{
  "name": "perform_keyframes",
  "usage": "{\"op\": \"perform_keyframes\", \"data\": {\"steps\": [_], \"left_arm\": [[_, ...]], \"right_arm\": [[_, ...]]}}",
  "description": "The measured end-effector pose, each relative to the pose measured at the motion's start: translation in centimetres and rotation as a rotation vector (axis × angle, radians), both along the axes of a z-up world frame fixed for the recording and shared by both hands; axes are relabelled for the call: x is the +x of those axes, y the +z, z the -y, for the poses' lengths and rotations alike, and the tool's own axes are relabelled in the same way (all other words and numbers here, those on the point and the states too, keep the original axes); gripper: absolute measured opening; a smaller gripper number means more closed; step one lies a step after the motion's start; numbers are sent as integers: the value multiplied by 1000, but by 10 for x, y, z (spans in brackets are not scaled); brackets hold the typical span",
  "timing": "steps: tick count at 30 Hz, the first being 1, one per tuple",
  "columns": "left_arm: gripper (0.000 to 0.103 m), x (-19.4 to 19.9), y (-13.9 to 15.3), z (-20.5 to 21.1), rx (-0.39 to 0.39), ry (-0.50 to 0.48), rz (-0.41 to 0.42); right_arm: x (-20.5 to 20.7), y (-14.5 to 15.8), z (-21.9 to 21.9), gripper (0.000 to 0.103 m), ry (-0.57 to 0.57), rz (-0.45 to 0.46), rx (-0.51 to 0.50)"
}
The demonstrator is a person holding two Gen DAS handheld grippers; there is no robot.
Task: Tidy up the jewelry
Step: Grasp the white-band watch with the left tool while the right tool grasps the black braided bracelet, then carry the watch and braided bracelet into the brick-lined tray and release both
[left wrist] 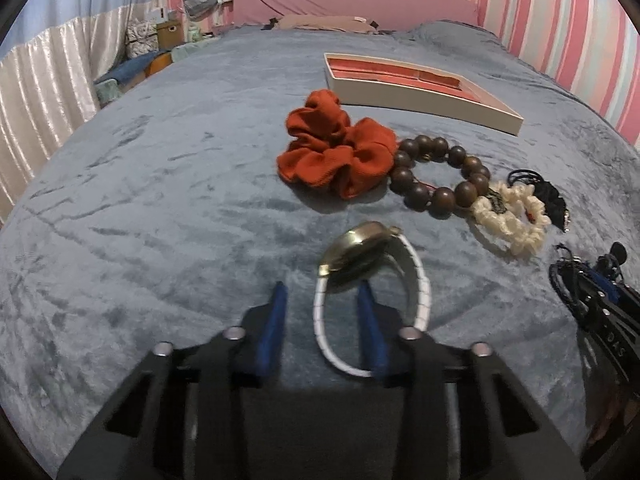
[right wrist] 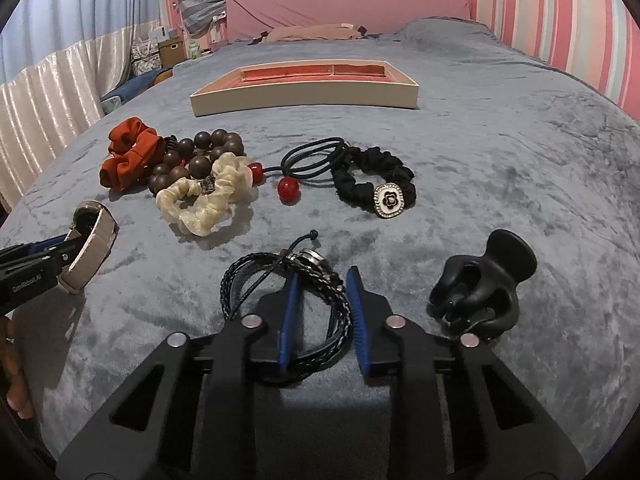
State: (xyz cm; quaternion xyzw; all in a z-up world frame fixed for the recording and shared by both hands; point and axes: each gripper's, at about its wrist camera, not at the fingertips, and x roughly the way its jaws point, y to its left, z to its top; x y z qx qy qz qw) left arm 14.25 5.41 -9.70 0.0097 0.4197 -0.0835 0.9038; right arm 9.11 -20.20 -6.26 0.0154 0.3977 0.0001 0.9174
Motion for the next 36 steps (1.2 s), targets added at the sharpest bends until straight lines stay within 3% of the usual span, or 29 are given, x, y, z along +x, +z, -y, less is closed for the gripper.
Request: {"op": "perform_keyframes", "data": {"steps": [2,6,8,17,24,36], "left_arm": [[29,-1,0,1,-9,-2,0],[8,0,1,4,13,6,2],[7,-1,3,3,2,10,5],[6,-5,17,7,-6,17,21],[6,0,51,16,-15,-3,86],[6,82,97,47,-42,-25,138]], "right_arm": [[0,1,0,20,11,1,9],[0,5,3,14,26,5,31],[-1,9,4,13,36,16,38],[4,35,17,13,66,78,43],[21,63,33,13,68,125,47],[115,102,60,13,68,145,69]]}}
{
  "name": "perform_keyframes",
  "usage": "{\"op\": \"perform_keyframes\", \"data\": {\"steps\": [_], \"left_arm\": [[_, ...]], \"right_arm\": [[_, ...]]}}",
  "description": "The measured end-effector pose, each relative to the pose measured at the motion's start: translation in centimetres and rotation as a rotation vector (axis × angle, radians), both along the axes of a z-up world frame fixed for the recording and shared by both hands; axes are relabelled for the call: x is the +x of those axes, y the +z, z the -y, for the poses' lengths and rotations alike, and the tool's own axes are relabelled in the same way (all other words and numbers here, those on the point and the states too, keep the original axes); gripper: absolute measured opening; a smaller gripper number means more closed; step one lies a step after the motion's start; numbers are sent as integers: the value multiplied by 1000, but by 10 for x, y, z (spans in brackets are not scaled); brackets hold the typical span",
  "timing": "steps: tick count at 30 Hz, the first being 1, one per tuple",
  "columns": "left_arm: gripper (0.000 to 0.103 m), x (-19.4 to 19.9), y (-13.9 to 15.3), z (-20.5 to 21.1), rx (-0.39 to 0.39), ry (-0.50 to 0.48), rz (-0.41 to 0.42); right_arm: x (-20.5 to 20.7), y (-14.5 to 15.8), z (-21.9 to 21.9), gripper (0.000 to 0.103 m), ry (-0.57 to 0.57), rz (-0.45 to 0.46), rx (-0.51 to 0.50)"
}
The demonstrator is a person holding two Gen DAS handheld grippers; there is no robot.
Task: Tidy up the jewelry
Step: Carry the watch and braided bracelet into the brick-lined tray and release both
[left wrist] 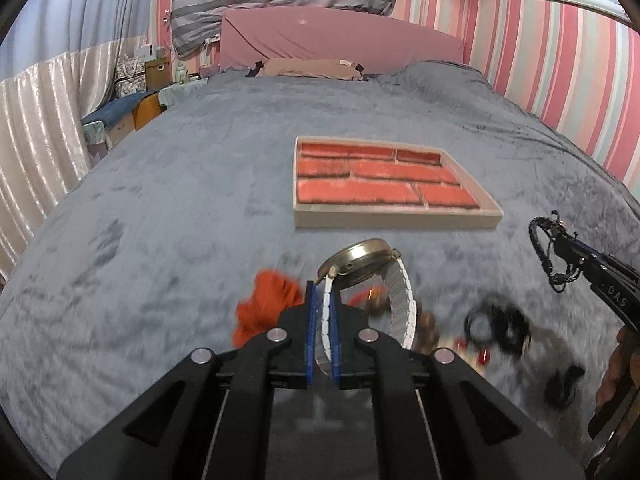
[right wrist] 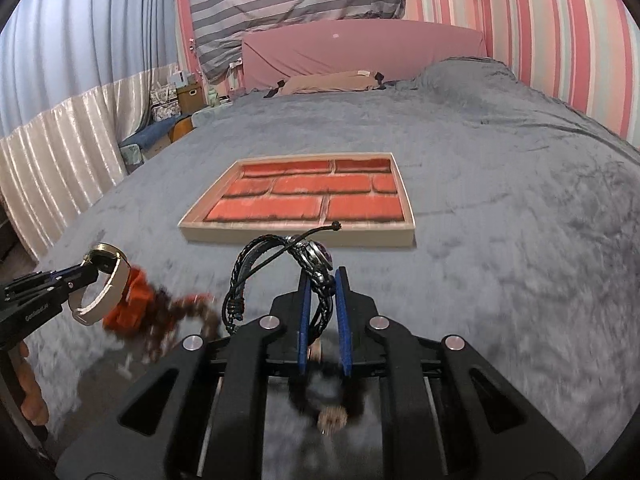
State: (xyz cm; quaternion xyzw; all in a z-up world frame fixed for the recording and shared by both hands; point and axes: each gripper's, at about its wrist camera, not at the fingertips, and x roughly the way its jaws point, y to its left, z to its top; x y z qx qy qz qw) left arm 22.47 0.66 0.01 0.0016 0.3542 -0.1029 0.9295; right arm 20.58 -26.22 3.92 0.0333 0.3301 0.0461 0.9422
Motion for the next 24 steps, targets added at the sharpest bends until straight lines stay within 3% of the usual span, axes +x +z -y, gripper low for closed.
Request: {"op": "perform_keyframes", "data": {"steps": [13,20,24], "left_arm": [[6,143,35,46,-17,-11,-9],[6,232,27,71,-14,-15,-65],[6,276,3,84,-20,-25,-126]], "right_arm": [[161,9,11,13,-29,-36,-21],[248,-5,19,13,-45,-99,-25],[285,-23,19,13,-43,-145,-38]]}}
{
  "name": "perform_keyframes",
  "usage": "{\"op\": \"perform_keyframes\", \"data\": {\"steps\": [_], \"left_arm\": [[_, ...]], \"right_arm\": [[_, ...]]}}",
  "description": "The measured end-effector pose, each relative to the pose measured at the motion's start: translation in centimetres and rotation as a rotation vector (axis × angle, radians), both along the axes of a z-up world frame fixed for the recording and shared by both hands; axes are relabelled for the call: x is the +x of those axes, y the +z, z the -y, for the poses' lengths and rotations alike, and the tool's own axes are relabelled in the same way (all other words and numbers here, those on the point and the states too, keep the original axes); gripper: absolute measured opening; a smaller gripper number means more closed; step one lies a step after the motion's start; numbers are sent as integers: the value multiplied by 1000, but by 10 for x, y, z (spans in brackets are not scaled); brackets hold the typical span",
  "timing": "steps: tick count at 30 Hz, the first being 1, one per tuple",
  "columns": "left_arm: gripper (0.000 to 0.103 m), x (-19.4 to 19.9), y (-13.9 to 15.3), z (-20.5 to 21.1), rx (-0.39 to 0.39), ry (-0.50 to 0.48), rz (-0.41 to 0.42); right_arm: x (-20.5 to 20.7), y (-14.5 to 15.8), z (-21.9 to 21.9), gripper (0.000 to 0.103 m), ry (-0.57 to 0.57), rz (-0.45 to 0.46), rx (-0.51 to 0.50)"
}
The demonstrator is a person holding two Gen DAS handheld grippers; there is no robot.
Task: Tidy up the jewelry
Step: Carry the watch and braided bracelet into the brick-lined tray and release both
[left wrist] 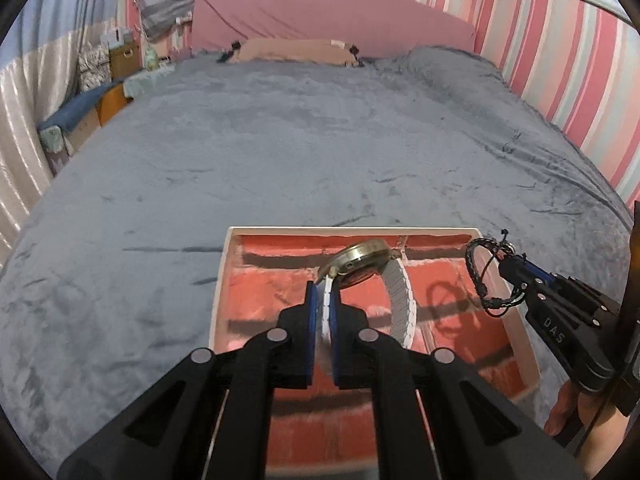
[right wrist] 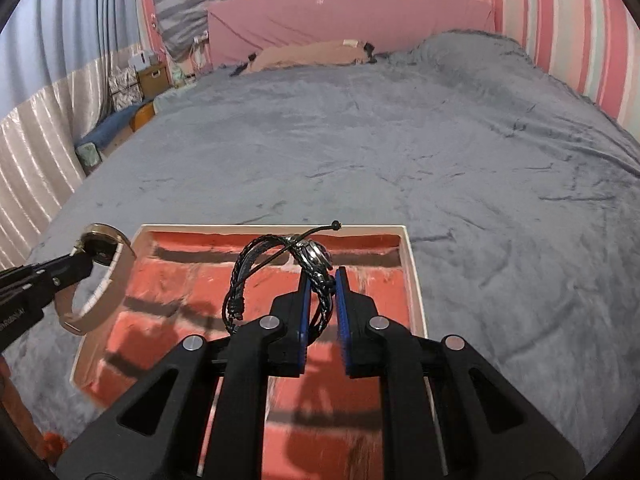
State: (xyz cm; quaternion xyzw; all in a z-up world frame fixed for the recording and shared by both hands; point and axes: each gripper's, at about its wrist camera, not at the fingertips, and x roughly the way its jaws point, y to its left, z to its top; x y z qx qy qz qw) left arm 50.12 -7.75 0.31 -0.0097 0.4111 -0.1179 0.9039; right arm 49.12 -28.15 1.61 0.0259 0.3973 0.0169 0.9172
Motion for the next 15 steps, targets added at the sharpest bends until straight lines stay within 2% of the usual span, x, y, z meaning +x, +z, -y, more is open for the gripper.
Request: {"op": "perform_keyframes", "data": {"steps": [5,10,15], "left_arm": [[6,41,-41,3,16,17,-76],[6,64,-68,1,21,30,-128],[6,68,-80,-3,8,19,-161]], "right_arm": [[31,-29,7,13,-22,-61,1],[49,-48,12,13,-33,-117,-6],[62,-58,13,13,-38,-158,-9]]}}
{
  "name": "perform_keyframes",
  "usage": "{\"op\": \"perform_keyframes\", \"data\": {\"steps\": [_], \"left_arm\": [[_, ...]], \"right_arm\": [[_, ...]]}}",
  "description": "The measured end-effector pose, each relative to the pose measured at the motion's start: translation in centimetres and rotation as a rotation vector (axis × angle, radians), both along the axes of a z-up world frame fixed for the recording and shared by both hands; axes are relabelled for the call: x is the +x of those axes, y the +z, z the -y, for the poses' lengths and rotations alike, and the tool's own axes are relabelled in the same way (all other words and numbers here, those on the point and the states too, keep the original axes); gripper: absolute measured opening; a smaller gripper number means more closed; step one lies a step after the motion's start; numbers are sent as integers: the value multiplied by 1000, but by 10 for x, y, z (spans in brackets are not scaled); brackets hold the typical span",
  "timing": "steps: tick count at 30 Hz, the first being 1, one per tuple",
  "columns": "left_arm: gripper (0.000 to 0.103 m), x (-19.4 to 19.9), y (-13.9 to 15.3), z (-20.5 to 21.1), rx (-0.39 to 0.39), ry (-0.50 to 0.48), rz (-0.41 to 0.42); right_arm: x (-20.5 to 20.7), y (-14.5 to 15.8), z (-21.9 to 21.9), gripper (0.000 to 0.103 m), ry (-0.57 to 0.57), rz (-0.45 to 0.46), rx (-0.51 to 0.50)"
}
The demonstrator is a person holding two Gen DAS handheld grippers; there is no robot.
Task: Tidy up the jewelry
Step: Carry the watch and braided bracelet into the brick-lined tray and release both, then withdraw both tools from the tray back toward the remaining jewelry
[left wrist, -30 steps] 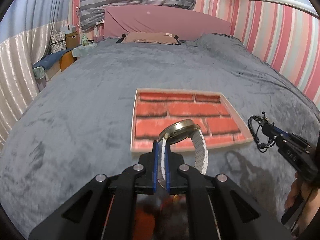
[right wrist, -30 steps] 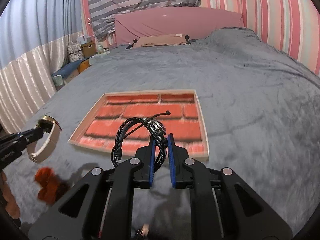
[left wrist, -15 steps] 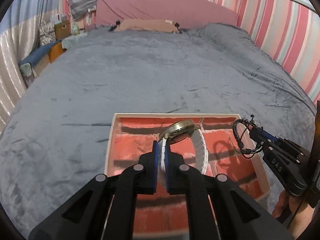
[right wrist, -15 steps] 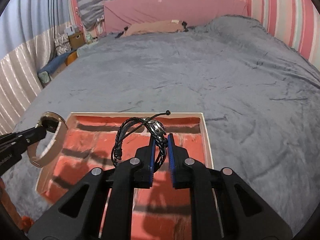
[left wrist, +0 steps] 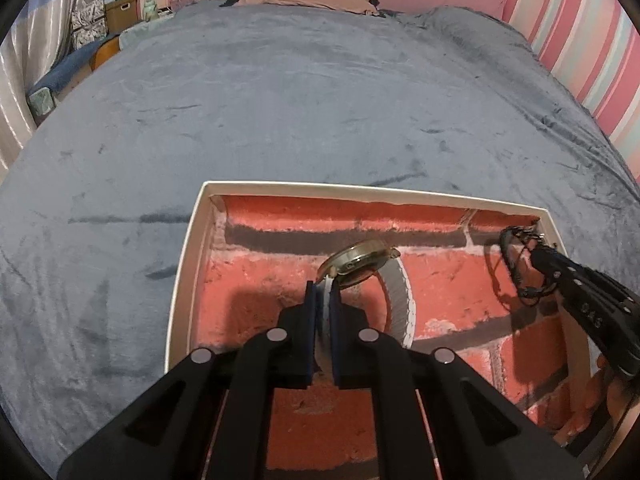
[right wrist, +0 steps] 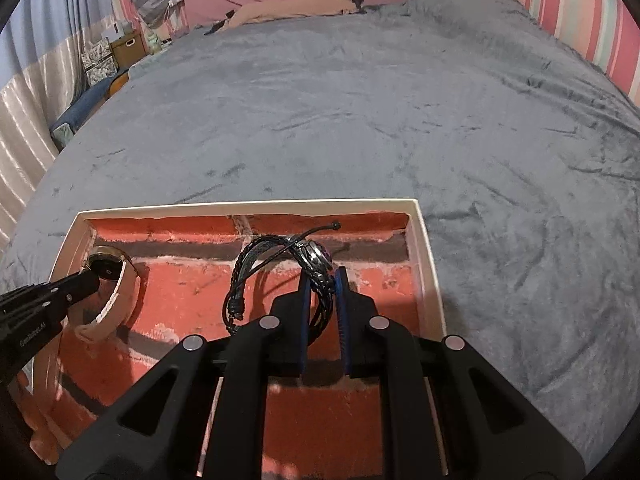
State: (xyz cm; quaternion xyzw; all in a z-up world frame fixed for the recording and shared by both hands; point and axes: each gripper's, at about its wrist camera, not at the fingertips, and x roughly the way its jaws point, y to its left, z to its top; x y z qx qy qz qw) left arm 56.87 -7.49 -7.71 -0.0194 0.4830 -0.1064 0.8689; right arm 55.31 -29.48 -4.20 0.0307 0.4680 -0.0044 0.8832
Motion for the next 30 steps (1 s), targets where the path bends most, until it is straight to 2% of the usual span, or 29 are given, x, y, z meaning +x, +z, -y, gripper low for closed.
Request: {"op": "perform_keyframes", "data": {"steps": [5,14,16,18,23,27,28,29,30], "left_arm": [[6,8,-3,2,29,-2,-15],[6,10,-5,4,37,4,-25],[6,9,-4,4,44,7,-22],[10,7,-1,3,54,11,-9],[11,-5,7,1,82,13,-1],[11,-36,30,-4,63,2,59],[13,-43,36,-5,53,-5,68],[22,-51,43,-6,51,-3,81],[40,-63,53,-10,52,6,105]], "right_arm": [[11,-14,-6,13,9,-78,-30],[12,-18,-7,14,10,-99,-17],[11,-18,-6,20,8,-99,-8],[8,-13,-4,33,6,-80,5],[-6,2,2,39,7,-58,11],[-35,22,5,52,8,5,11],[-41,26,5,54,11,13,5],[-49,30,5,57,14,18,-2],[-54,33,6,58,14,20,-6]]}}
